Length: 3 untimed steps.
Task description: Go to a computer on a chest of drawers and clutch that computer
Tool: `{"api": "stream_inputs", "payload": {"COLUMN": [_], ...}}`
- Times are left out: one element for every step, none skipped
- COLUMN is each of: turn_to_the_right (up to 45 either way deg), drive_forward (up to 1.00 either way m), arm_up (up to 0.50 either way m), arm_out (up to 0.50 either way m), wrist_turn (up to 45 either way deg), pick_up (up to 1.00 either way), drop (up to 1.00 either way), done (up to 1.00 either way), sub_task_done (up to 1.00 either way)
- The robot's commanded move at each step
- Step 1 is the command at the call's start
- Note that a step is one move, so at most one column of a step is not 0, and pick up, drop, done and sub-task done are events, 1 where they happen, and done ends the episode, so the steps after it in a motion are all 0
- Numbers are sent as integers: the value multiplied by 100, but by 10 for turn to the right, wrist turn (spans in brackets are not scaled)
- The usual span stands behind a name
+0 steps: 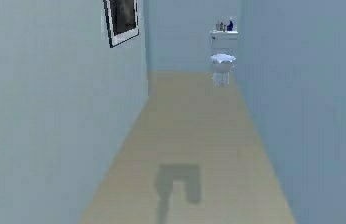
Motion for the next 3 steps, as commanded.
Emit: {"api": "stream_inputs", "payload": {"turn_to_the_right": [0,0,0], "drive_forward": [100,100,100], "arm_up": [0,0,0], "arm_out": [0,0,0], "wrist_turn": [0,0,0], "pick_up": [0,0,0], "drop": [0,0,0], "done": [0,0,0], "sub_task_done": [0,0,0]}}
